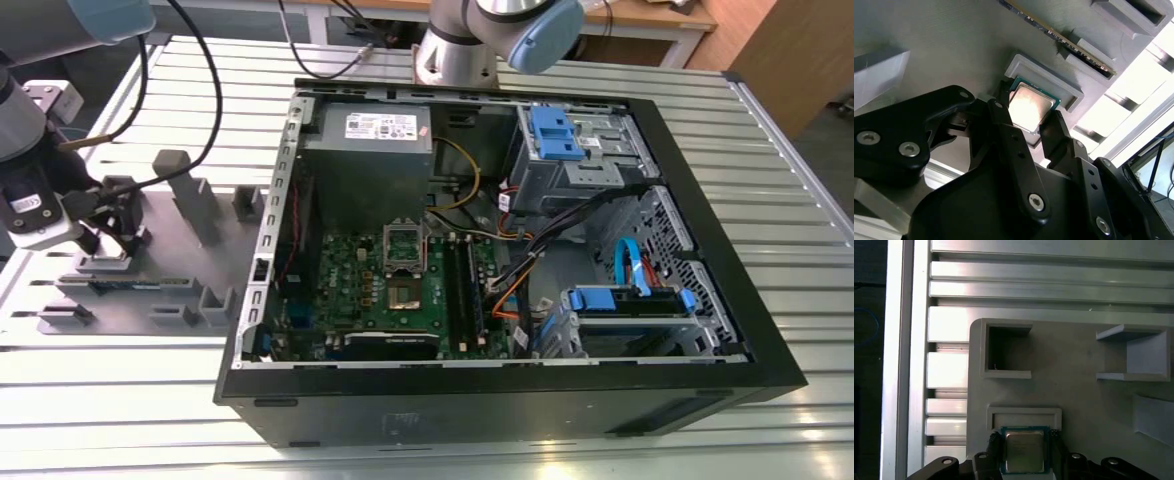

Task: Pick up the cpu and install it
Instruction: 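Pick up the cpu and move it towards the insertion slot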

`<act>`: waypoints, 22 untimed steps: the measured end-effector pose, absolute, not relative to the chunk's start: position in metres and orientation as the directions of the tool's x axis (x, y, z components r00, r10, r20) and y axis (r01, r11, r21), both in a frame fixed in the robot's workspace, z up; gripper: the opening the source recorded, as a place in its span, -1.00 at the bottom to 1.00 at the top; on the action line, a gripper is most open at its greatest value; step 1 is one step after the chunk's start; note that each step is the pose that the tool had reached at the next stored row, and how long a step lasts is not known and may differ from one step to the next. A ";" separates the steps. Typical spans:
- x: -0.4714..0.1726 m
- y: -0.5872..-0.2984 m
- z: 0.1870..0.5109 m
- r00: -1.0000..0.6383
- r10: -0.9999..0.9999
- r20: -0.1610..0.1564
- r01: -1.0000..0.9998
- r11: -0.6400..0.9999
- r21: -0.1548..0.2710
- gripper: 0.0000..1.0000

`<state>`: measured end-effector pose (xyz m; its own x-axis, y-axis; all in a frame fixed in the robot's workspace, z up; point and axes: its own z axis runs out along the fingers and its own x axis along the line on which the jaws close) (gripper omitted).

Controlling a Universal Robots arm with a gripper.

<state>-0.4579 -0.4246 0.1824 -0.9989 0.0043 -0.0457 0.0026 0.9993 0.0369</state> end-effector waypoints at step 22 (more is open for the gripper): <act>-0.458 -0.425 0.183 -0.999 0.029 -0.045 0.027 0.999 0.037 0.04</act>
